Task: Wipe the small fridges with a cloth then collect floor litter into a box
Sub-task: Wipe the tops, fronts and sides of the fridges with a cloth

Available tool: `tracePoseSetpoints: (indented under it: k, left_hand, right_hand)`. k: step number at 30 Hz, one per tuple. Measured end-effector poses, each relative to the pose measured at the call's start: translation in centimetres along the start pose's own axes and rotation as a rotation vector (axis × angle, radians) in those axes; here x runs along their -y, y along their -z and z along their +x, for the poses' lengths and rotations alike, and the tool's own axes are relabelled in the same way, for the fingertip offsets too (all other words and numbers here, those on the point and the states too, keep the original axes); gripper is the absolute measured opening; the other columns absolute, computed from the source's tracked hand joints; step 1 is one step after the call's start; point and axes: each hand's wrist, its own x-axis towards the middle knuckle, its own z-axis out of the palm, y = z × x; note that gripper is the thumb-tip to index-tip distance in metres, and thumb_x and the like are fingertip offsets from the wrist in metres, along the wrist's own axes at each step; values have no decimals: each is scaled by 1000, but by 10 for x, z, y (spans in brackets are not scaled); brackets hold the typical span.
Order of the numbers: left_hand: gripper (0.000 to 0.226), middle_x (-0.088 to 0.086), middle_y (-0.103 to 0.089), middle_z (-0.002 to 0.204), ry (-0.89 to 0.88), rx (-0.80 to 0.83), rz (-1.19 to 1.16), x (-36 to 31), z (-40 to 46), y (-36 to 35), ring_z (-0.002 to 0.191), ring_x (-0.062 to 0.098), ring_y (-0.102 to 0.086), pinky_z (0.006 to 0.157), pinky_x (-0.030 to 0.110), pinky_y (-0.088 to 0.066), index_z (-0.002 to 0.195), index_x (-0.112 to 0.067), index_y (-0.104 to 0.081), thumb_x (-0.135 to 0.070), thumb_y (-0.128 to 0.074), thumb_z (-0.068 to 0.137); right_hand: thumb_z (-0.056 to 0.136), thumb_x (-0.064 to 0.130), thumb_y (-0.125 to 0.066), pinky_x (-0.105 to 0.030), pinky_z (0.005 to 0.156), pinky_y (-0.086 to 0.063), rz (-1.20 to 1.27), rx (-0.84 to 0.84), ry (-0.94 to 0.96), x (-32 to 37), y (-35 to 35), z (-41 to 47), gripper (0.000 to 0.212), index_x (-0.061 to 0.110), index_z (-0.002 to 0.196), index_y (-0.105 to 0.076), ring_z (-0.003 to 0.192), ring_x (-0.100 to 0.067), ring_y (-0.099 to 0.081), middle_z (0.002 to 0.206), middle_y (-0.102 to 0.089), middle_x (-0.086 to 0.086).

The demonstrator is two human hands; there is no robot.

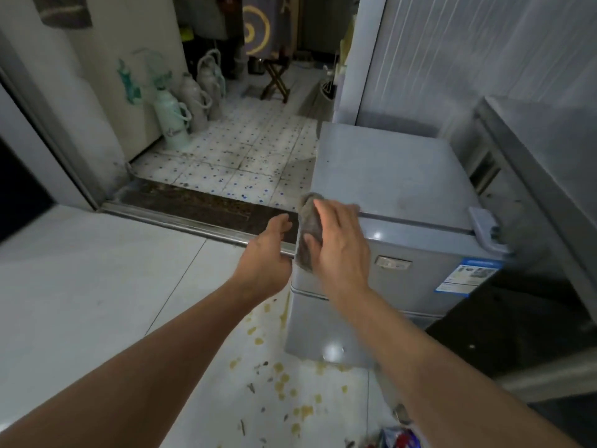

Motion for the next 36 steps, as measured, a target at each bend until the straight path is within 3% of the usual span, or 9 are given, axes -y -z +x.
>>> tracePoseSetpoints:
  k: [3,7,11,13,17,21,26,32,36]
  left_hand:
    - [67,3,-59,126,-63,-48,-146,10,4,-11,120,19,-54,101,35,-44,136,-15,-39,11,-45,75]
    - [58,3,-62,118,-108,-138,-343,23,9,-30,110,15,-59,94,34,-50,129,-14,-45,13,-43,77]
    - [54,4,-59,122,-160,-219,-418,29,15,-44,106,17,-60,90,36,-52,128,-15,-42,11,-47,81]
    - [55,0,-59,121,-192,-267,-399,31,15,-50,105,14,-60,90,36,-52,129,-20,-39,8,-51,82]
    - [61,-7,-55,114,-330,-326,-251,35,14,-61,99,9,-56,75,20,-48,135,-32,-34,-3,-52,85]
    - [61,2,-52,121,-360,-382,-96,37,20,-71,101,19,-54,84,41,-51,131,-37,-38,-8,-56,80]
    - [60,0,-50,120,-342,-488,-111,37,30,-82,95,17,-53,70,33,-50,125,-39,-37,-8,-59,78]
    - [59,2,-51,117,-356,-584,-88,38,35,-90,91,19,-53,74,43,-54,122,-35,-38,-6,-60,77]
    - [59,1,-51,114,-369,-626,-95,39,37,-94,92,20,-52,73,45,-53,120,-37,-38,-5,-60,76]
  right_hand:
    - [74,14,-69,-36,88,-46,-209,-75,190,-12,-27,2,46,14,119,-59,109,-24,-58,117,-61,-5]
    - [79,20,-64,-35,78,-43,-352,-289,247,-24,-50,8,28,20,107,-60,95,-23,-59,105,-62,-2]
    - [82,27,-63,-37,77,-43,-371,-364,314,-35,-55,8,24,19,105,-62,91,-25,-60,101,-63,-4]
    - [82,27,-63,-38,77,-44,-379,-389,303,-41,-52,5,25,18,106,-62,92,-25,-60,101,-63,-3]
    - [84,30,-53,-40,78,-43,-411,-431,291,-56,-44,-4,28,17,108,-60,95,-26,-58,103,-62,-4]
    - [84,30,-46,-43,82,-40,-412,-476,275,-86,-33,-12,29,16,107,-58,97,-30,-56,104,-60,-6]
    - [82,19,-61,-46,85,-41,-376,-593,240,-129,-16,-24,22,13,103,-58,94,-31,-55,101,-60,-8]
    - [85,13,-60,-51,96,-37,-350,-675,135,-188,11,-44,22,7,106,-58,101,-36,-54,106,-59,-13]
    - [81,2,-61,-49,93,-42,-352,-699,171,-210,20,-51,23,2,104,-58,102,-37,-54,107,-58,-16]
